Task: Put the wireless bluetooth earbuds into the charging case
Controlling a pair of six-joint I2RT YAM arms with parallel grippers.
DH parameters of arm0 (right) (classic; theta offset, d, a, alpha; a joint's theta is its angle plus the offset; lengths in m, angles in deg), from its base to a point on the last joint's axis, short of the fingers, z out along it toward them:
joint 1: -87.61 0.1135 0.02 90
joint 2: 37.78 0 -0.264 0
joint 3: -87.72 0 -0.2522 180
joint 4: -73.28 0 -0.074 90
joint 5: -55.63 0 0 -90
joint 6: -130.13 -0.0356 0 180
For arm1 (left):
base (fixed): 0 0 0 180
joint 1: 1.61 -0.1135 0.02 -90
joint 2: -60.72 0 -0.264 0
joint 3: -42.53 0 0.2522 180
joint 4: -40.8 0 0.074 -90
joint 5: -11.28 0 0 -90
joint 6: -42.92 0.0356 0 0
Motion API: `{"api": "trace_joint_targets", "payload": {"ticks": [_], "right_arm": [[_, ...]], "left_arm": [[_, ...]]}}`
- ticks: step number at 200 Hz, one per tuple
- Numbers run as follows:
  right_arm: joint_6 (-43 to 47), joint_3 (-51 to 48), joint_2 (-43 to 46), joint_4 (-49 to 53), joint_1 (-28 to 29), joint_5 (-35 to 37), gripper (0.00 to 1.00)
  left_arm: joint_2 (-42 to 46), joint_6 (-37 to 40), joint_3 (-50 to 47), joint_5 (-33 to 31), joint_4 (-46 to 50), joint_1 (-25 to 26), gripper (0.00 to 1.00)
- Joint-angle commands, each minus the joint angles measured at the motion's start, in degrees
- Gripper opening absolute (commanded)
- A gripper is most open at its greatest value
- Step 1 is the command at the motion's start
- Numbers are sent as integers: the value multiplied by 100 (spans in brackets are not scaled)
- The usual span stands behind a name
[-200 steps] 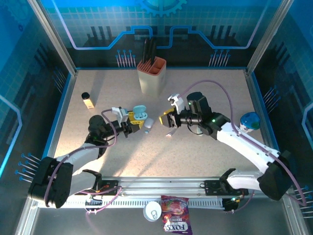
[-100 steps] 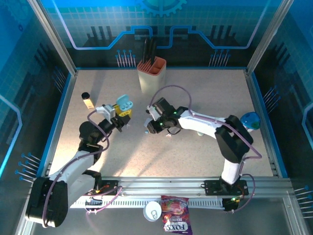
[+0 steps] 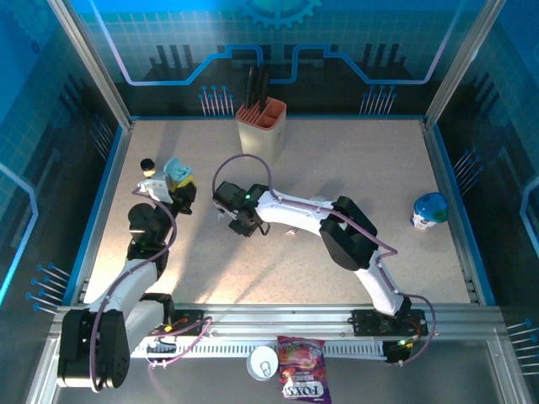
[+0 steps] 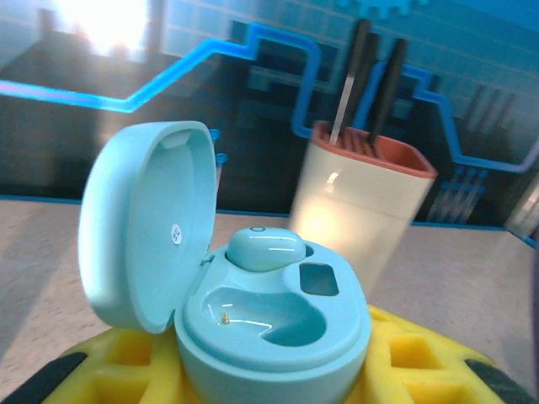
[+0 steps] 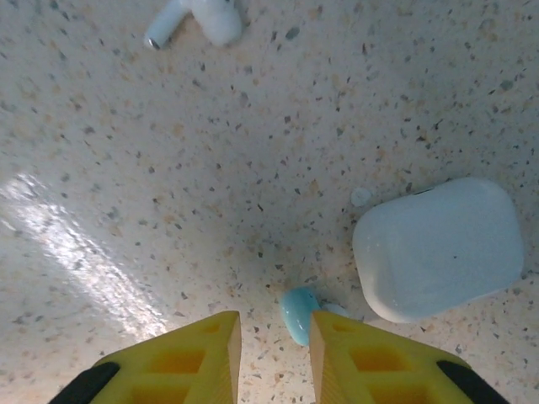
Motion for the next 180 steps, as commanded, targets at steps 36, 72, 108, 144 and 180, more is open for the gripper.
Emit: {"api": "trace_joint_targets", "payload": {"ticks": [36,72,108,144,180], "right_arm": [[359,522,-519,721,161,741,28],[438,553,-622,737,168,815,28],[441,634,-664,761,169,845,26],[417,740,-885,813,169,865,22],[336,737,-799,858,126,882,16]], "left_arm": [[-39,-447,127,-248,26,-200,28],[-48,-457,112,-186,-3,-200,28],[-92,-491,71,-177,-95,-200,29],[-161,-508,88,-74,-167,-200,29],[-352,-527,34,273,-556,-201,29]]}}
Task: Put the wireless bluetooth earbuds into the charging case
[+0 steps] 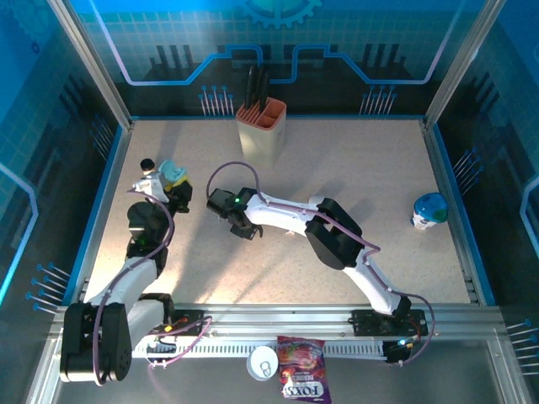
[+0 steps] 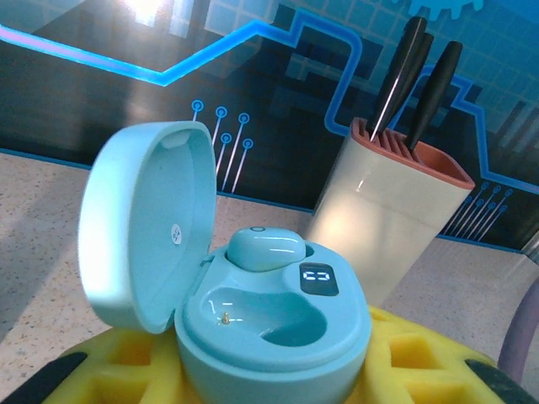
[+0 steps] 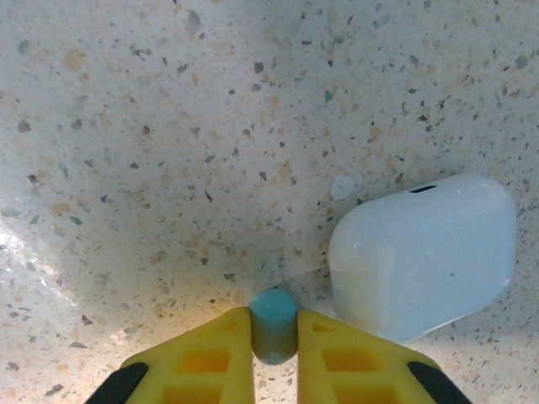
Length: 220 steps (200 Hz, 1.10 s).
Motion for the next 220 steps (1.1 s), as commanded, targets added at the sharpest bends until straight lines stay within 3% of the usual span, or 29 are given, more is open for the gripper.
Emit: {"api": "trace_joint_targets", "payload": {"ticks": [1,46,74,114,141,181,220], "right_arm": [[-62,92,-113,198,14,24,15],[-450,-822,1067,-440,-305,-785,15],[-853,-1713,2158,-1037,-701,-1587,15],[-1527,-2803,3636,-2154,-1490,-3719,15],[-1906,-3140,4290,-2756,-1828,-4869,15],[-2051,-3291,4803,-3288,-1915,-5775,18],[-2167,-3270,4760,-3551,-1906,-5981,17]], "left_arm": [[-102,-61,38,362,-498,-56,29],[-385,-8,-3,749,-1033,-6,29],[-585,362,-16,792,-1310,311,29],[-1047,991,108,893,-1720,1032,29],[-1171,1881,229,448,-1714,1865,29],[-1532,2429,472,299,-1705,2456,28],[-1859,3065,643,447,-1685,2983,29]]}}
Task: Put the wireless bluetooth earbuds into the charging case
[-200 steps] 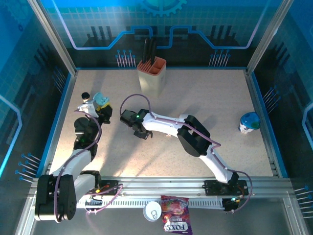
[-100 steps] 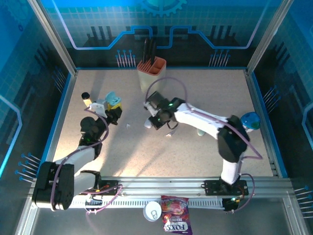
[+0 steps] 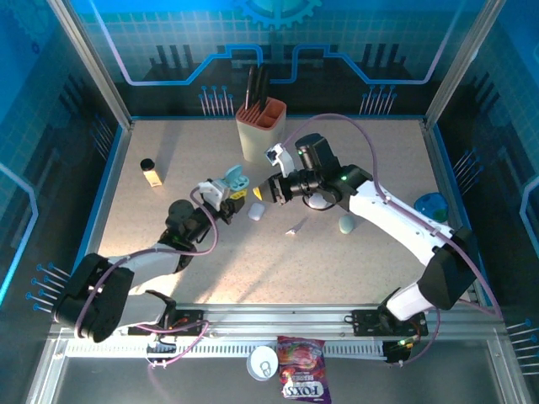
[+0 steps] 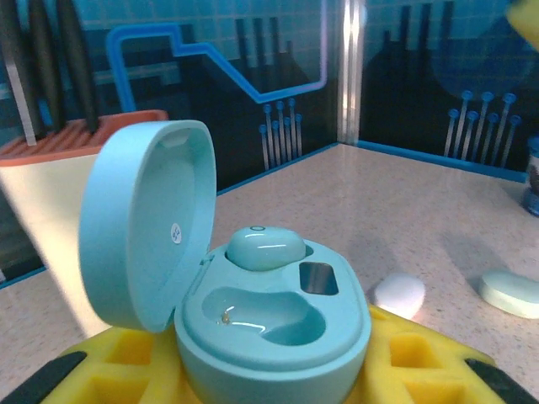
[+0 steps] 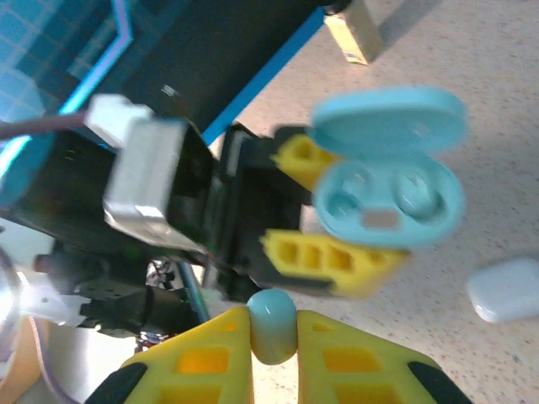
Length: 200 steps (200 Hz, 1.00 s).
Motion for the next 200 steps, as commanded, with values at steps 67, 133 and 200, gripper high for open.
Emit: {"api": "trace_joint_targets", "payload": {"ticks": [67,133,200], "right_arm": [[-197,-64,-239,-398,-22,-252,17],[-159,-91,-419,-357,-68,-58,17],[-126,-167,-574,-371,-91,114,17]], "left_arm": [[-217,696,197,88,-440,466,29],[-199,444,240,207,-504,466,29],[-284,313,155,195,-803,468,29]]}}
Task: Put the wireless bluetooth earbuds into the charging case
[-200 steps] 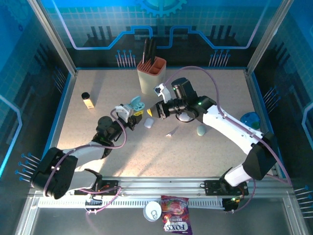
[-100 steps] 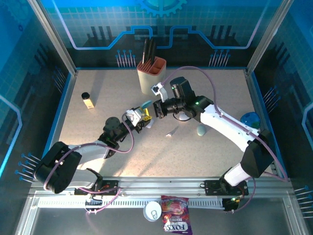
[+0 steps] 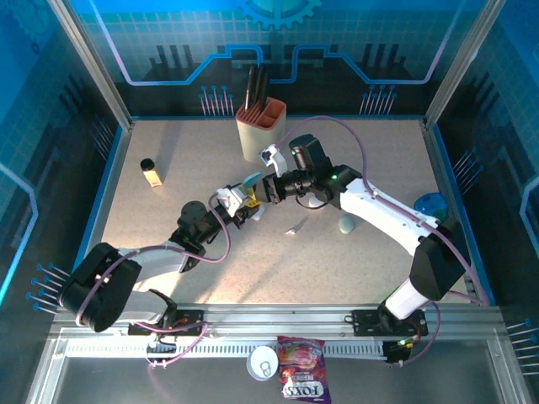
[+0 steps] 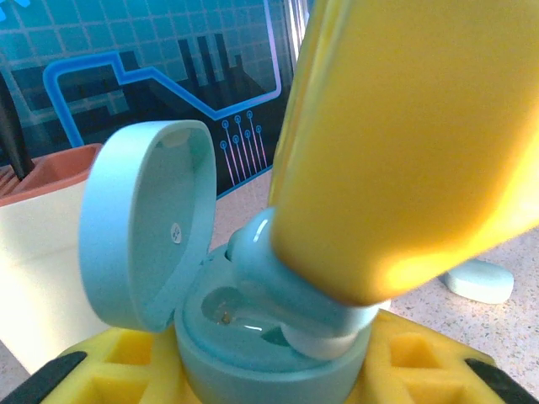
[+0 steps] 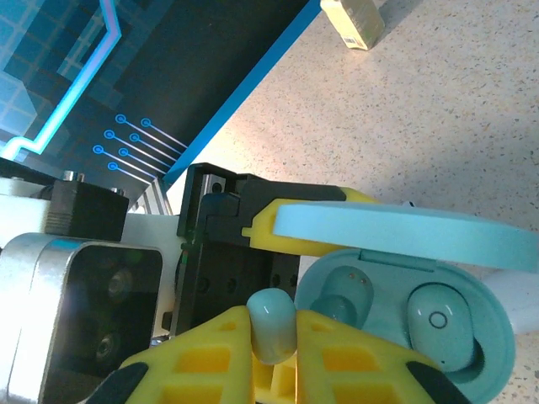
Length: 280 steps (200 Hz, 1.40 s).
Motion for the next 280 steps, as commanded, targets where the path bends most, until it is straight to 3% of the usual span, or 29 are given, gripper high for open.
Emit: {"api": "trace_joint_targets", "payload": {"ticks": [1,139,191,253,280], "right_arm": [[35,-107,-113,-33,-83,165,17],[-258,-366,-222,-403,-246,123,16],[-310,-337,-254,-276,-293,220,33],[26,-346,79,49,-428,629,42],[152,-572,375,-169,-535,310,45]], "left_arm": [[-29,-130,70,130,-518,43,29],[-119,-137,93,131,-557,49,29],[-128,-140,117,99,-548,43,30],[-272,-150,151,82,-558,38,30],[-339,-99,168,159,-525,42,30]]}}
